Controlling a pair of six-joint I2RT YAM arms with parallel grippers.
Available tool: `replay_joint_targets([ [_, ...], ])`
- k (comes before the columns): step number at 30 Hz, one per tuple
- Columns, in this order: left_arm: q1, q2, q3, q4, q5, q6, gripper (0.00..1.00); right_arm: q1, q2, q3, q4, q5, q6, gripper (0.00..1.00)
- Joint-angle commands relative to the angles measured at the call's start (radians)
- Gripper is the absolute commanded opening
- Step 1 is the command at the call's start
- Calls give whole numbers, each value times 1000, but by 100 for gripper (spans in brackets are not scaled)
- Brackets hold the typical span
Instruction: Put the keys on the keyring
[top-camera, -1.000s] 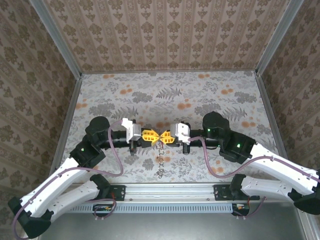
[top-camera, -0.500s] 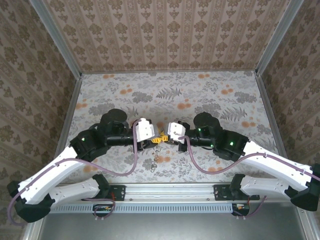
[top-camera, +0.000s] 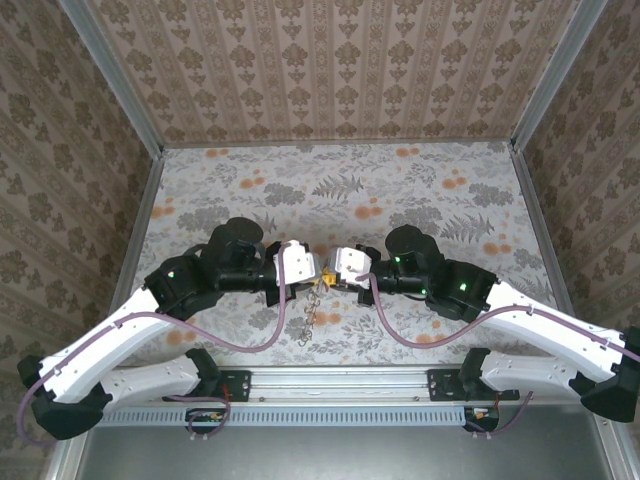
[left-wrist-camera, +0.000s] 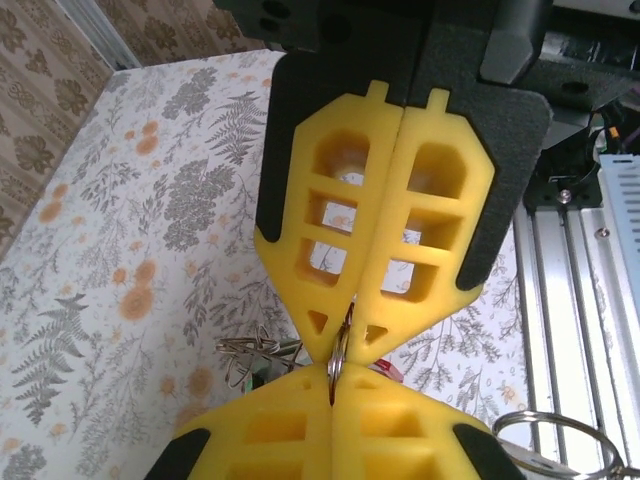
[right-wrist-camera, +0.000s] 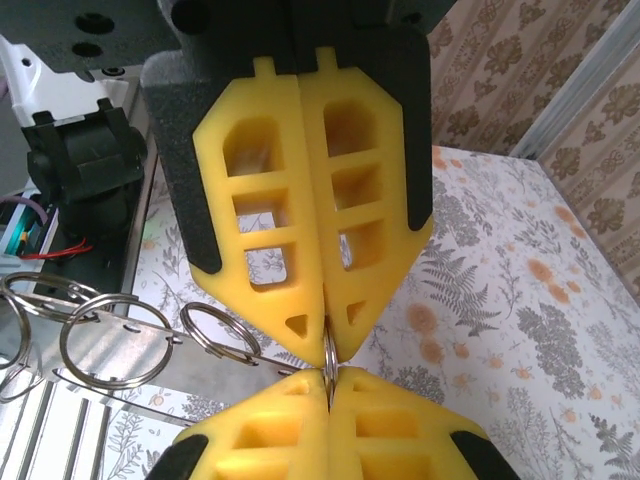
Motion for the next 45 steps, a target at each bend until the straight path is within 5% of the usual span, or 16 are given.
replay_joint_targets([
  [1,-10,4,27,16,-2,2,0,12,-10,40,32,-65,-12,0],
  [12,117,-173,-175,407,406,-177,0,13,-35,2,78,-190,7,12],
  [25,184,-225,-267,647,538,-328,0,11,-66,-27,114,-232,20,23],
  [31,185,-220,-311,771,563,-398,0,11,-76,-35,134,-229,17,1],
  [34,186,-210,-327,825,575,-429,0,9,-83,-39,143,-211,16,0],
  [36,185,-201,-319,811,576,-426,0,9,-90,-42,147,-189,16,0],
  [40,168,-190,-212,497,453,-268,0,8,-95,-29,126,-89,18,0],
  [45,87,-157,-85,183,185,-100,19,3,-48,21,46,-5,0,0],
])
